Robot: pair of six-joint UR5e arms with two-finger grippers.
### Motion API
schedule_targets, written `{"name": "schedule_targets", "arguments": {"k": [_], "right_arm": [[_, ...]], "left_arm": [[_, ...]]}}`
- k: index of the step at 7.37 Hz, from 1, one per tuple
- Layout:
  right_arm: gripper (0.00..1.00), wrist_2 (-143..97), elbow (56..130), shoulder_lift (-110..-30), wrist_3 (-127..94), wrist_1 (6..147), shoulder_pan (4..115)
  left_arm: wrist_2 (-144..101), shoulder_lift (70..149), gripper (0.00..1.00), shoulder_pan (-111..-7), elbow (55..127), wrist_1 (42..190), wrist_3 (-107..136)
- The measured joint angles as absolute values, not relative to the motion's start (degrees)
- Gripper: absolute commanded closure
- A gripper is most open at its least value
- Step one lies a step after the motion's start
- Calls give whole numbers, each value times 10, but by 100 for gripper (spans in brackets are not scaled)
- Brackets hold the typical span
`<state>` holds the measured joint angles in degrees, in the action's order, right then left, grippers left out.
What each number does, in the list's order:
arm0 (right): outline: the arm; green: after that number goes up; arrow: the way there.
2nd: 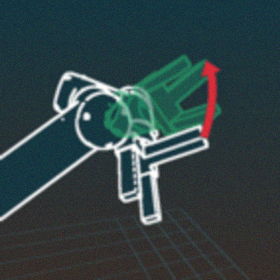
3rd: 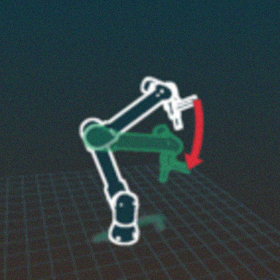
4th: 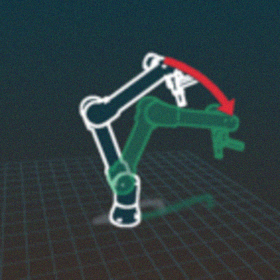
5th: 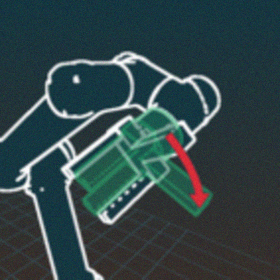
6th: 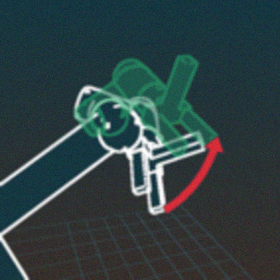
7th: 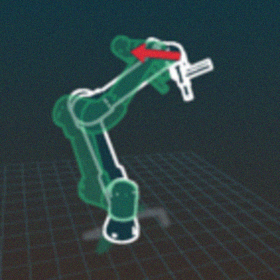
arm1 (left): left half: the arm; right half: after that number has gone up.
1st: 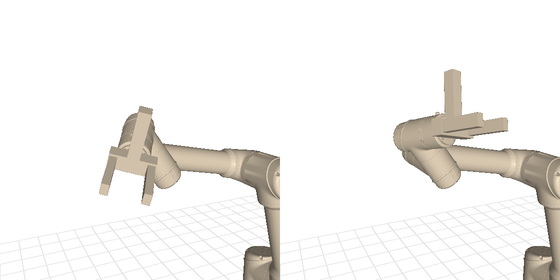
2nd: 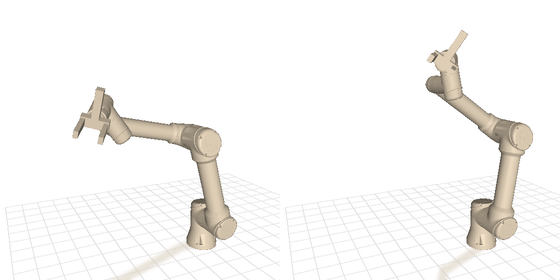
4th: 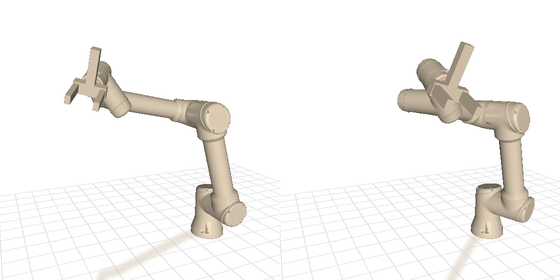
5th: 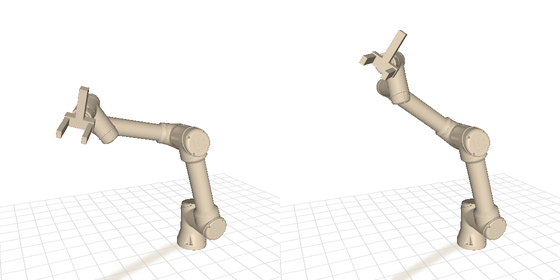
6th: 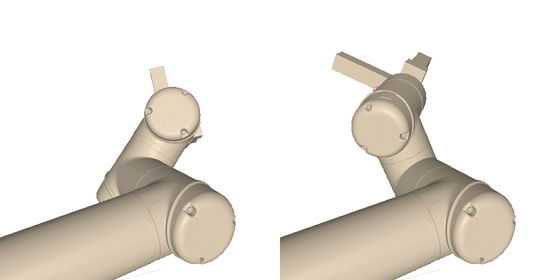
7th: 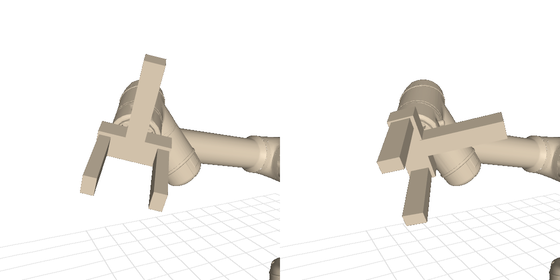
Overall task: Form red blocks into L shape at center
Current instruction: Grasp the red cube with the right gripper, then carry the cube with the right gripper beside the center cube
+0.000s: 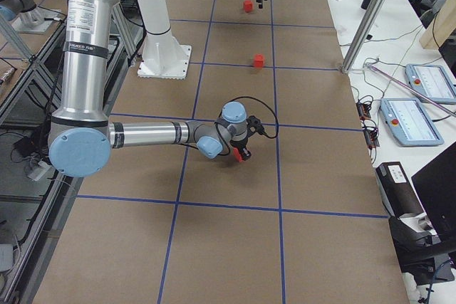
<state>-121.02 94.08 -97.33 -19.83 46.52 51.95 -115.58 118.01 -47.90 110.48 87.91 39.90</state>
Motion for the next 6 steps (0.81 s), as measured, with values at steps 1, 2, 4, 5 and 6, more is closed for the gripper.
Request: {"name": "schedule_targets", "arguments": {"k": [1, 2, 4, 5, 6], "right_arm": [[100, -1212, 945, -967, -231, 465, 519], [100, -1213, 950, -946, -280, 471, 519], [100, -1214, 969, -872, -375, 537, 515], [100, -1213, 981, -827, -412, 592, 507], [100, -1209, 989, -774, -450, 648, 494]], "left_arm": [[-1156, 1180, 0, -479, 1105, 879, 399], [-1156, 1180, 0, -479, 1104, 879, 399], [-1157, 1179, 0, -479, 1101, 879, 399], [-1157, 1179, 0, -479, 1099, 879, 399], [-1157, 1179, 0, -479, 1097, 879, 399]]}}
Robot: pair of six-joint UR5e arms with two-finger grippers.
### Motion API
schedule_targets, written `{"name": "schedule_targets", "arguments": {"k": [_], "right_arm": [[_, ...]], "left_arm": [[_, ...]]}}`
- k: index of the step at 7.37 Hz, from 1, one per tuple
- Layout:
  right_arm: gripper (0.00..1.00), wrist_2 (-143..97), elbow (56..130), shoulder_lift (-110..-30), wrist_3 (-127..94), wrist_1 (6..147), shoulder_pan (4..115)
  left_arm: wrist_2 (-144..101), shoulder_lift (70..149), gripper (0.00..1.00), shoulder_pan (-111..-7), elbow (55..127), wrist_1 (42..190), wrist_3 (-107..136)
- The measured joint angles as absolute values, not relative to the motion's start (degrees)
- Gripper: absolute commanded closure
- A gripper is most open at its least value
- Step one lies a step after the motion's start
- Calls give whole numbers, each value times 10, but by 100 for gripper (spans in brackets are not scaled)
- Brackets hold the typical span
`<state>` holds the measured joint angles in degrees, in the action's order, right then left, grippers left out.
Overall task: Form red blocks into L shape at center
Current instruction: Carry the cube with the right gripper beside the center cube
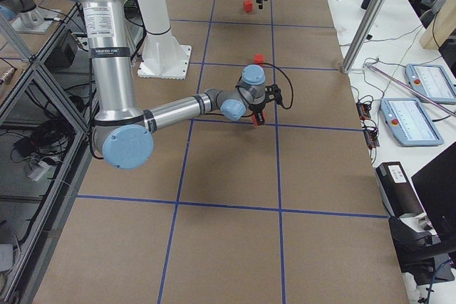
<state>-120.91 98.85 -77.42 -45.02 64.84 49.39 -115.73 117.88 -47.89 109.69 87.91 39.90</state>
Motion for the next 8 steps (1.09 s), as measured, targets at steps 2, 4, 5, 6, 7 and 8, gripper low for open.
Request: {"name": "schedule_targets", "arguments": {"k": [2, 4, 5, 6, 7, 8], "right_arm": [[100, -1185, 992, -676, -524, 743, 455], [100, -1159, 993, -600, -603, 811, 417], [100, -1142, 992, -563, -640, 852, 397], [100, -1124, 991, -532, -673, 886, 376], [100, -1101, 988, -507, -702, 906, 352], [100, -1079, 980, -487, -721, 915, 331]], "left_arm": [[-1157, 1179, 0, -478, 1094, 879, 399], [-1156, 1180, 0, -478, 1092, 880, 401], [-1156, 1180, 0, -479, 1091, 880, 401], [-1156, 1180, 0, -479, 1091, 880, 401], [-1156, 1180, 0, -479, 1091, 880, 402], [-1156, 1180, 0, -479, 1090, 880, 401]]}}
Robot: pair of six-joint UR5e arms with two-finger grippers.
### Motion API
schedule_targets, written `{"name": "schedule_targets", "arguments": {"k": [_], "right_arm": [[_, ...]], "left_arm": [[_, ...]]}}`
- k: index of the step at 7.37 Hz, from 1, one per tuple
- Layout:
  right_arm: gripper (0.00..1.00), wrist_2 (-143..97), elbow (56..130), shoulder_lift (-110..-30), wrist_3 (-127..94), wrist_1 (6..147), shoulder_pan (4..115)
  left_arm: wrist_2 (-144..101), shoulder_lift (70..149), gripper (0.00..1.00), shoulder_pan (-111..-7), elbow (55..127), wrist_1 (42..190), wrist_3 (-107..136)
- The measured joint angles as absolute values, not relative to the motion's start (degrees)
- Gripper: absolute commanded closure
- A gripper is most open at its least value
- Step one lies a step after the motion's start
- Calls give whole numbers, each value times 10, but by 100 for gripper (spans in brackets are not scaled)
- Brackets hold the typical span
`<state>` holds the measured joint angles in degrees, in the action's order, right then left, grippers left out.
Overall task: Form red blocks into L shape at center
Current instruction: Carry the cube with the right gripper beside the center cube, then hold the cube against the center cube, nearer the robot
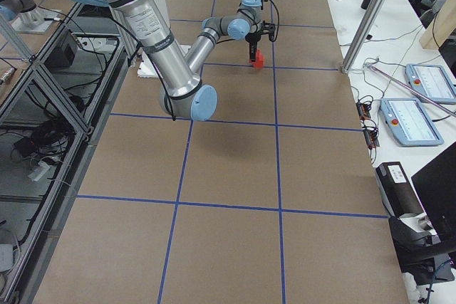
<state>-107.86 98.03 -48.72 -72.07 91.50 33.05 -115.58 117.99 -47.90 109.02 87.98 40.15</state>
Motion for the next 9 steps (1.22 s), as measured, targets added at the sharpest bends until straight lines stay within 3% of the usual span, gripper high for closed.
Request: {"name": "schedule_targets", "arguments": {"k": [4, 9], "right_arm": [[100, -1037, 852, -381, -751, 927, 282], [100, -1031, 837, -391, -743, 924, 259]], "left_arm": [[-1156, 1179, 0, -479, 1089, 880, 402], [-1156, 1179, 0, -480, 1089, 880, 402]]}}
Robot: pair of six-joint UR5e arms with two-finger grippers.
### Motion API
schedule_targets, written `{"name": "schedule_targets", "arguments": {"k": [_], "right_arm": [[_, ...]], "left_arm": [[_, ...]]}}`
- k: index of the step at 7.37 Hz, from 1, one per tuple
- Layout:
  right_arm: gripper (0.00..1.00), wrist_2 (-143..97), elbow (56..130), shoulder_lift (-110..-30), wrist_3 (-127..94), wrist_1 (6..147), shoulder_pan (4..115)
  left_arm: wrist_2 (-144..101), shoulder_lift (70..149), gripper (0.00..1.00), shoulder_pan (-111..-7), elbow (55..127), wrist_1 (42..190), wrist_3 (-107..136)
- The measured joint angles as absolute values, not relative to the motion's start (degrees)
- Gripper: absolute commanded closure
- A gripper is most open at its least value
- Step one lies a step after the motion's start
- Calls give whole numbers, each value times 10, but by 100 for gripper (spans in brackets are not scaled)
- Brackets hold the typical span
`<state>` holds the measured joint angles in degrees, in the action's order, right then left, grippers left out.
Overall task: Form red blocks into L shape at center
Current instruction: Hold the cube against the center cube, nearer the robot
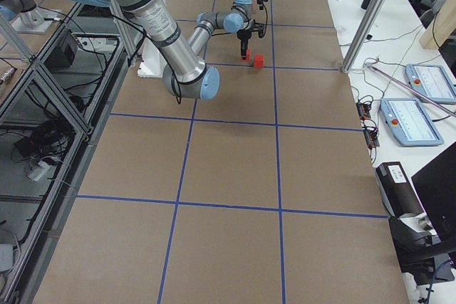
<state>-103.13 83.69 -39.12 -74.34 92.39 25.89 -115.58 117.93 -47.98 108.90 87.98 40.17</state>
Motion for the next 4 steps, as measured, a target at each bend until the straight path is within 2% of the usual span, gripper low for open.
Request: {"name": "schedule_targets", "arguments": {"k": [4], "right_arm": [[100, -1026, 831, -392, -741, 920, 256]], "left_arm": [[-1156, 1179, 0, -480, 1089, 880, 402]]}}
